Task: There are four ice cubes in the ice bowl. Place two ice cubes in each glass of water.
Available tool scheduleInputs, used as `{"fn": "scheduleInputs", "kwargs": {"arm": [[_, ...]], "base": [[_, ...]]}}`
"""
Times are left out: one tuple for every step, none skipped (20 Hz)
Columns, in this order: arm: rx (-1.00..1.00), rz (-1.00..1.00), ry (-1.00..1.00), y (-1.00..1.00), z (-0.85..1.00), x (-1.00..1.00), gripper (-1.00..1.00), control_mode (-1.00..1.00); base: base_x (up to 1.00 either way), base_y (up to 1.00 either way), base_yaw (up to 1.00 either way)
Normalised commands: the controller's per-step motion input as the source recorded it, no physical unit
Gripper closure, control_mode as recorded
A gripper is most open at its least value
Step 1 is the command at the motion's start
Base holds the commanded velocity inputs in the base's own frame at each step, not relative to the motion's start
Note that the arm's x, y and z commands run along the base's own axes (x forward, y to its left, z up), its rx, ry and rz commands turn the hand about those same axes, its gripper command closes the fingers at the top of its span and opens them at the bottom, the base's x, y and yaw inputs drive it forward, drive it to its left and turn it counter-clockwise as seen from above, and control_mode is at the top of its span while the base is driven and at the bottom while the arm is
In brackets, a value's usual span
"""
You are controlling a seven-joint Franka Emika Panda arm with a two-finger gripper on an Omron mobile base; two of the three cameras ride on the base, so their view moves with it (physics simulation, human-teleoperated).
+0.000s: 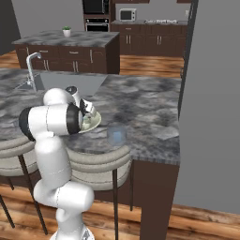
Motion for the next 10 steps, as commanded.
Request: {"fn": "scheduleInputs", "kwargs": {"arm": [[-0.03, 0.00, 0.04, 0.09, -0.61, 0.52, -1.00, -1.00], [-0.06, 0.00, 0.06, 0.05, -0.65, 0.55, -1.00, -1.00], [0.00, 0.00, 0.09, 0.02, -0.06, 0.07, -1.00, -1.00], [-0.01, 0.00, 0.09, 0.06, -0.06, 0.00, -1.00, -1.00], [-0.08, 0.00, 0.07, 0.12, -0.19, 0.28, -1.00, -1.00], [-0.11, 0.00, 0.04, 0.18, -0.19, 0.41, -1.00, -1.00], [-0.10, -0.01, 0.02, 0.16, -0.15, 0.47, -1.00, -1.00], [-0.08, -0.01, 0.02, 0.07, -0.14, 0.41, -1.00, -1.00], [-0.10, 0.00, 0.03, 0.00, -0.24, 0.39, -1.00, -1.00], [-0.10, 0.00, 0.02, 0.00, -0.31, 0.42, -1.00, -1.00]], "base": [[0.00, 0.00, 0.00], [0.00, 0.00, 0.00], [0.00, 0.00, 0.00], [0.00, 0.00, 0.00], [0.00, 0.00, 0.00], [0.00, 0.00, 0.00], [0.00, 0.00, 0.00], [0.00, 0.00, 0.00], [0.00, 0.00, 0.00], [0.00, 0.00, 0.00]]}}
